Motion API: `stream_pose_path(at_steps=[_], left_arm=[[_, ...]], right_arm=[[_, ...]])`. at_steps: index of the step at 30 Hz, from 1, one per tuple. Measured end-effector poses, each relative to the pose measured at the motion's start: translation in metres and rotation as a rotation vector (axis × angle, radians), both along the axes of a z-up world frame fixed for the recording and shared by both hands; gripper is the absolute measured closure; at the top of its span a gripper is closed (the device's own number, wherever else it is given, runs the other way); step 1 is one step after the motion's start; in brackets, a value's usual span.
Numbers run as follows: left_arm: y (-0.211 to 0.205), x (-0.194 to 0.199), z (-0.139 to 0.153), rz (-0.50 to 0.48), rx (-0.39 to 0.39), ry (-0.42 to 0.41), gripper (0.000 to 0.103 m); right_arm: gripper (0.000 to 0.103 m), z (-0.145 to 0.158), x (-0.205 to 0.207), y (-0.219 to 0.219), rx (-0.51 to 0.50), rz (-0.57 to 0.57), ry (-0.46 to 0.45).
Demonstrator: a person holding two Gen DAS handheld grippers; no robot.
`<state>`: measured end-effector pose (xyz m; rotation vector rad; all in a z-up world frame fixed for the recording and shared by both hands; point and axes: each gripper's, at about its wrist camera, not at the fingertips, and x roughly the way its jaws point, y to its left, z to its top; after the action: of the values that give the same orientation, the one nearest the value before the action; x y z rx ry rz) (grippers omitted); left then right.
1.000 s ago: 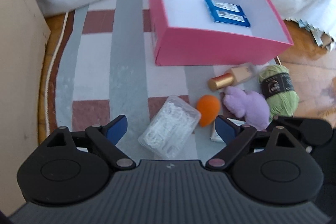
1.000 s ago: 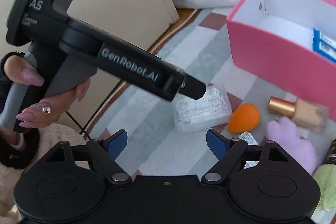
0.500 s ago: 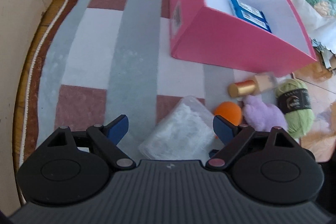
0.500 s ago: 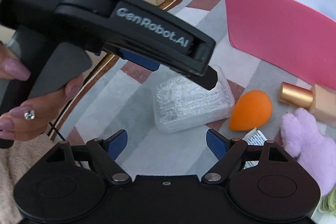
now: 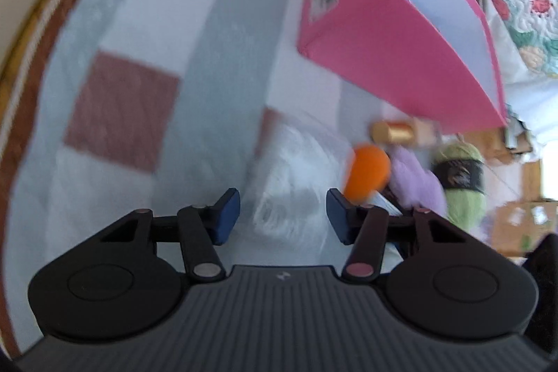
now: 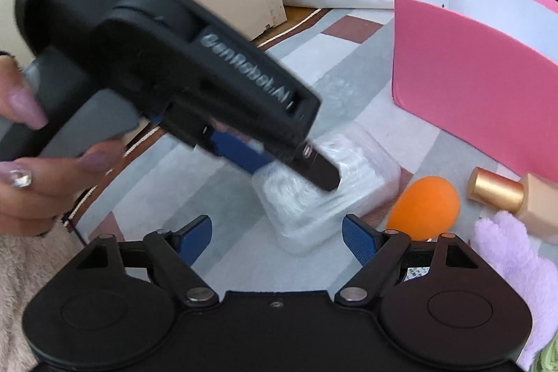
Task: Organize objects
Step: 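Lower the right gripper onto the clear floss-pick case and close it, then carry the floss case into the pink box beside the wipes and release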
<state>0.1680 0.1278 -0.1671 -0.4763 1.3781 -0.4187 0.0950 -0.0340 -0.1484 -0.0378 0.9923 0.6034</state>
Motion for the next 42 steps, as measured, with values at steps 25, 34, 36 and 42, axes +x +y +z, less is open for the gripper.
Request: stream_pose_path(at_steps=[25,34,36,42], left_arm=[[-0.004,-0.014,0.000,0.092,-0.045,-0.002,0.054],[-0.018,-0.030,0.009,0.132,0.057,-0.056,0.053],[-0.019,-0.036,0.014,0.145,0.059,-0.082,0.053],[-0.027,-0.067,0.046,0.143,0.058,-0.224,0.054]], right_arm=[[0.035,-0.021,0.003,0.005,-0.129,-0.053,-0.092],[0.035,-0.015,0.013,-0.004,-0.059,-0.071,-0.051],[0.035,-0.011,0.015,-0.008,-0.034,-0.076,-0.043],[0.035,0.012,0.008,-0.016,0.003,-0.045,-0.122]])
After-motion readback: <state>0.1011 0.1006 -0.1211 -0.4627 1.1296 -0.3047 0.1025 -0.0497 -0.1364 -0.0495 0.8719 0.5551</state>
